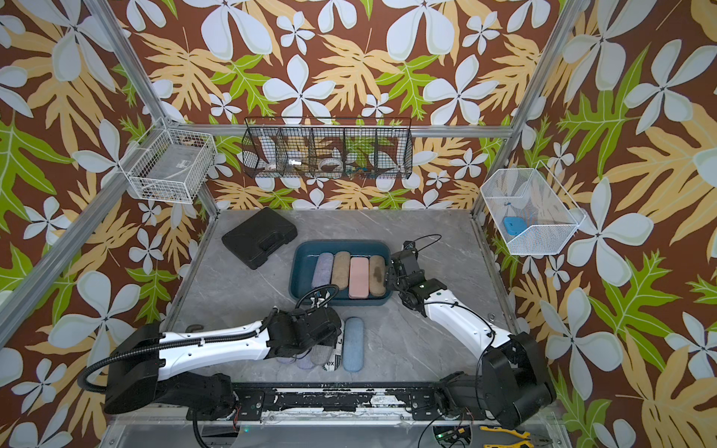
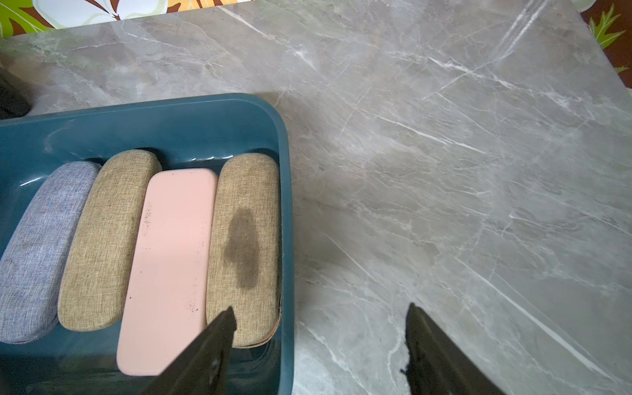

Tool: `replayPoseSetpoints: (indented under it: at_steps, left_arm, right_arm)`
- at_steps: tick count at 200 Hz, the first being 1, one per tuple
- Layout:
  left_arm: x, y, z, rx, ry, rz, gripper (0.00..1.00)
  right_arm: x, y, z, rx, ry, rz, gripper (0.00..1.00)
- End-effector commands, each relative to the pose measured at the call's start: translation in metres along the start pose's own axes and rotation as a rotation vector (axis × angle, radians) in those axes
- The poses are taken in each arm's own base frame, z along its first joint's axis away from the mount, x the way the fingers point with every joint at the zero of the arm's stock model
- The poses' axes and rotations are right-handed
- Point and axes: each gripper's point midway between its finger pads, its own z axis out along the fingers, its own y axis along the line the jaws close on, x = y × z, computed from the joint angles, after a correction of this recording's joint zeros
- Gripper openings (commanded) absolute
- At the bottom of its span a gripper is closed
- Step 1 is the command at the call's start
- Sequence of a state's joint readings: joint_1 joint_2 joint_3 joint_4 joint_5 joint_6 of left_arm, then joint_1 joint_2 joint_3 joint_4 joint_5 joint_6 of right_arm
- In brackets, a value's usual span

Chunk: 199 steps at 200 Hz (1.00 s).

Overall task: Put the glasses cases into the storage boxes
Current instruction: Pick up the glasses case.

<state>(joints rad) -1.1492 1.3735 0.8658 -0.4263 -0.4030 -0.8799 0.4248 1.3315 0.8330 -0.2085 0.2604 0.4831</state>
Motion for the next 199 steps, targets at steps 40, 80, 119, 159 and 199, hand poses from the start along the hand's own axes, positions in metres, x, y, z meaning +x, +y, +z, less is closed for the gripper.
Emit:
replayPoseSetpoints:
  at_steps: [40, 80, 119, 159, 199]
  left_arm:
    - [-0.045, 0.002, -0.032, -0.008, -0.159, 0.013, 0.6]
    - [-0.085, 0.012, -0.031, -0.022, -0.254, -0.053, 0.6]
    - [-0.121, 0.024, -0.021, -0.044, -0.323, -0.09, 0.6]
    - [-0.148, 0.037, -0.014, -0.091, -0.35, -0.078, 0.6]
    - [-0.163, 0.053, 0.002, -0.147, -0.347, -0.069, 0.6]
  right_arm:
    - [-0.004, 0.002, 0.002, -0.007, -0.017, 0.008, 0.77]
    - [-0.002, 0.001, 0.001, -0.005, -0.018, 0.008, 0.78]
    - [0.001, -0.002, 0.0, 0.005, -0.015, 0.006, 0.78]
    - [0.002, -0.003, 0.0, 0.006, -0.017, 0.014, 0.78]
    - [0.001, -0.002, 0.001, 0.004, -0.02, 0.018, 0.77]
